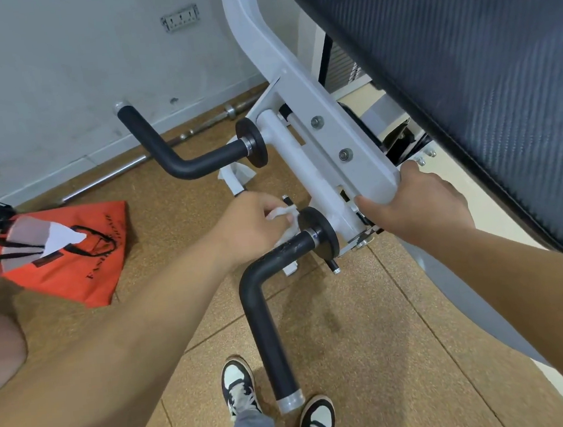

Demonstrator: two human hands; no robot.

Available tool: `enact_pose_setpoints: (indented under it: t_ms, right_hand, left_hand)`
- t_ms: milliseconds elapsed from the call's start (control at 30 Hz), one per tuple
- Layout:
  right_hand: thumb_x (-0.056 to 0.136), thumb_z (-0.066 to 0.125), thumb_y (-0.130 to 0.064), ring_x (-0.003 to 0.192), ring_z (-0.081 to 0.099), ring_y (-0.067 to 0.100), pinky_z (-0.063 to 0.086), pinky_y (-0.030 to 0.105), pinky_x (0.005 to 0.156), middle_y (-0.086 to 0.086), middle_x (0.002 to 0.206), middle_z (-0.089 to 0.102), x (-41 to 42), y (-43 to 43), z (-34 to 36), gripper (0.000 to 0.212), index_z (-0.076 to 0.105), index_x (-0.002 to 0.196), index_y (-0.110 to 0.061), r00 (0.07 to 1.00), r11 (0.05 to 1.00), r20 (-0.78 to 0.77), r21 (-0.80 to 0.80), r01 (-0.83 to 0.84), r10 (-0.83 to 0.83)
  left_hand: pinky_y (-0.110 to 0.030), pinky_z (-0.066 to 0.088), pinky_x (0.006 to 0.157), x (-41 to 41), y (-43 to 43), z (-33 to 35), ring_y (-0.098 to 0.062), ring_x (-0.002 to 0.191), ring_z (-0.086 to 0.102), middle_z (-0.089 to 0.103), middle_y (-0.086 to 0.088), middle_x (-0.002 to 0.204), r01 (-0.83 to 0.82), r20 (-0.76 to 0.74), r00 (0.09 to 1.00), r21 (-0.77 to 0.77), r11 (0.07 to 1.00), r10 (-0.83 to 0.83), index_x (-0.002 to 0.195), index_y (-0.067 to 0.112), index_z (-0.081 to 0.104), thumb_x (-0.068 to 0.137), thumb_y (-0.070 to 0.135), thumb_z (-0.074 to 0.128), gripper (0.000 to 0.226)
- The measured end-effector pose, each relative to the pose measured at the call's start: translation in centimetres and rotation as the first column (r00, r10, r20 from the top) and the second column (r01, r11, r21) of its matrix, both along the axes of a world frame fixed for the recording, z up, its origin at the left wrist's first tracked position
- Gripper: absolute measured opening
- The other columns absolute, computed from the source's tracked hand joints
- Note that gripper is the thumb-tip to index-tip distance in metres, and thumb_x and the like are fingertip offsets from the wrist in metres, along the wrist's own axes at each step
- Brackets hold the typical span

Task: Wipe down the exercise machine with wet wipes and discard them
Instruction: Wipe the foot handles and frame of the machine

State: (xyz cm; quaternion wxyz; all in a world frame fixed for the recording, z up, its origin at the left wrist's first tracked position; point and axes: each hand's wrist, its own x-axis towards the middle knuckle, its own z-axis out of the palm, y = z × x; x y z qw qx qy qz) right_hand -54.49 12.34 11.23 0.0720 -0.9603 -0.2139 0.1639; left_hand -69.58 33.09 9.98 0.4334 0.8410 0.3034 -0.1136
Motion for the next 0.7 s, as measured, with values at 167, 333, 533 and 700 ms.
enact_pose_setpoints:
  t_ms: [167,333,533,700]
  right_hand:
    - [0.087,0.057,-0.073,0.081,0.057,0.026,0.041,0.036,0.071,-0.005,0.083,0.055,0.0,0.1,-0.1,0.061,0.046,0.110,-0.017,1.000,1.000,0.008,0.001,0.000,0.000]
    - [0.088,0.057,-0.071,0.081,0.056,0.025,0.040,0.037,0.072,-0.005,0.082,0.056,-0.1,0.2,0.1,0.060,0.046,0.110,-0.017,1.000,1.000,0.002,0.001,0.004,-0.004]
    - [0.088,0.057,-0.071,0.080,0.056,0.024,0.040,0.036,0.071,-0.005,0.084,0.055,0.0,0.1,0.1,0.059,0.045,0.111,-0.018,1.000,1.000,-0.008,0.000,0.005,-0.005]
    - [0.088,0.058,-0.070,0.081,0.057,0.024,0.040,0.036,0.072,-0.006,0.083,0.053,0.0,0.1,0.1,0.058,0.045,0.110,-0.018,1.000,1.000,-0.017,0.004,0.004,-0.004]
  left_hand:
    - [-0.028,0.029,0.050,-0.3,-1.7,1.0,-0.012,0.053,0.038,0.043,0.005,0.060,-0.029,0.068,0.998,0.257,0.966,0.012,0.065,0.020,0.040,0.088,0.044,0.073,0.047]
    - [-0.030,0.033,0.055,-3.3,-6.3,1.4,-0.016,0.065,0.052,0.049,0.005,0.072,0.231,0.009,0.969,0.337,0.913,-0.248,0.070,0.018,0.044,0.104,0.046,0.047,0.044]
    - [-0.037,0.005,0.124,-5.0,-8.3,1.4,-0.023,0.157,0.001,0.007,-0.007,0.171,0.443,-0.235,0.894,0.333,0.833,-0.381,0.136,0.019,0.060,0.108,0.048,0.032,0.049]
    - [-0.033,0.048,0.078,-4.8,-6.4,2.0,-0.025,0.108,0.055,0.048,-0.004,0.114,0.454,-0.058,0.878,0.416,0.788,-0.476,0.082,0.026,0.065,0.102,0.049,0.037,0.041]
